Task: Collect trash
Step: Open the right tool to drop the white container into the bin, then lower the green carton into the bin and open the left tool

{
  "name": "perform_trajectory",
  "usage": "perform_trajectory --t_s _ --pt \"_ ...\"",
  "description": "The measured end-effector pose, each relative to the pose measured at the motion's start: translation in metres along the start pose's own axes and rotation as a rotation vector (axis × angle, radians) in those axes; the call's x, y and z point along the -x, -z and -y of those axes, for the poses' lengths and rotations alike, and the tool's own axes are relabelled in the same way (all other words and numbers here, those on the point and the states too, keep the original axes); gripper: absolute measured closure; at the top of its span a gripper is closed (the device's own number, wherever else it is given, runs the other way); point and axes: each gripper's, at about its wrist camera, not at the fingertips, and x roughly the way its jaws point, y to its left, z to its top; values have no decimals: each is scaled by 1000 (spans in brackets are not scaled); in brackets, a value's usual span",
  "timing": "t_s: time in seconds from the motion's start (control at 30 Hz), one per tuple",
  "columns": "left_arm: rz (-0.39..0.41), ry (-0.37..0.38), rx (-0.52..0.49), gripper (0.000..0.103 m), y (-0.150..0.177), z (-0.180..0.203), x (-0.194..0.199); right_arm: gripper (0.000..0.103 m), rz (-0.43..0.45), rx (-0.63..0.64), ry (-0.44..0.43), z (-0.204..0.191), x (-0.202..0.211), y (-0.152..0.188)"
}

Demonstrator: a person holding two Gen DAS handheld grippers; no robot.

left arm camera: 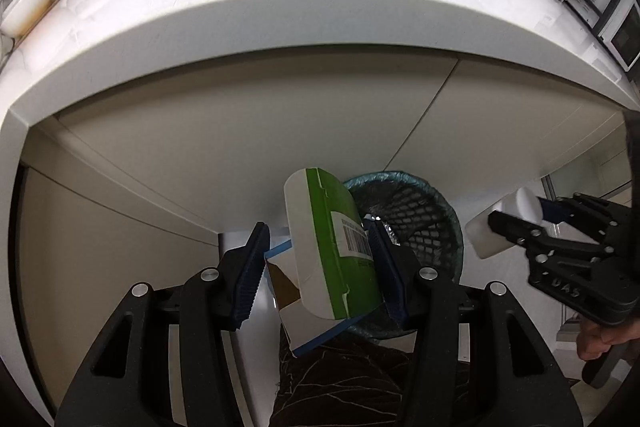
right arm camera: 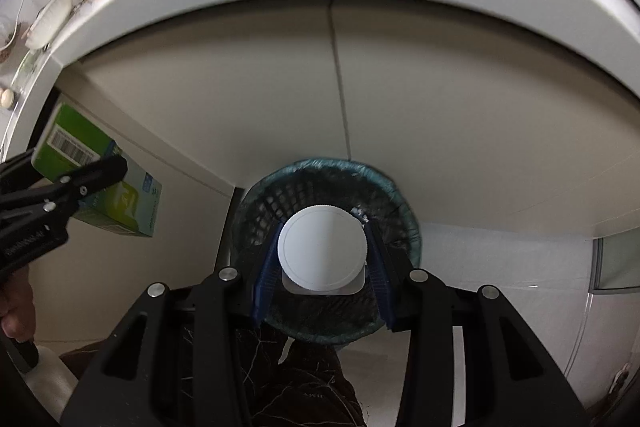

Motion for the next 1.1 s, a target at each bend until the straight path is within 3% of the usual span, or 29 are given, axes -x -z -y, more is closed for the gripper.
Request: perform_trajectory --t_s 0.3,0.37,0.5,0.67,0.77,1.1 --pt "-13 7 -15 52 0 0 -3 60 -40 9 20 -11 -25 -1" --pt "-15 6 -23 52 -2 4 -4 49 -39 6 25 -8 -25 -2" --pt "-17 11 -43 52 -3 10 -6 38 -29 3 42 -5 -22 -2" --pt "-20 26 -60 52 -7 21 -14 16 5 -26 86 8 -9 -1" --pt "-22 41 -81 52 -10 34 -18 9 25 -71 113 21 -4 2" --pt "-43 79 -152 52 -8 63 -45 8 52 -164 170 70 13 21"
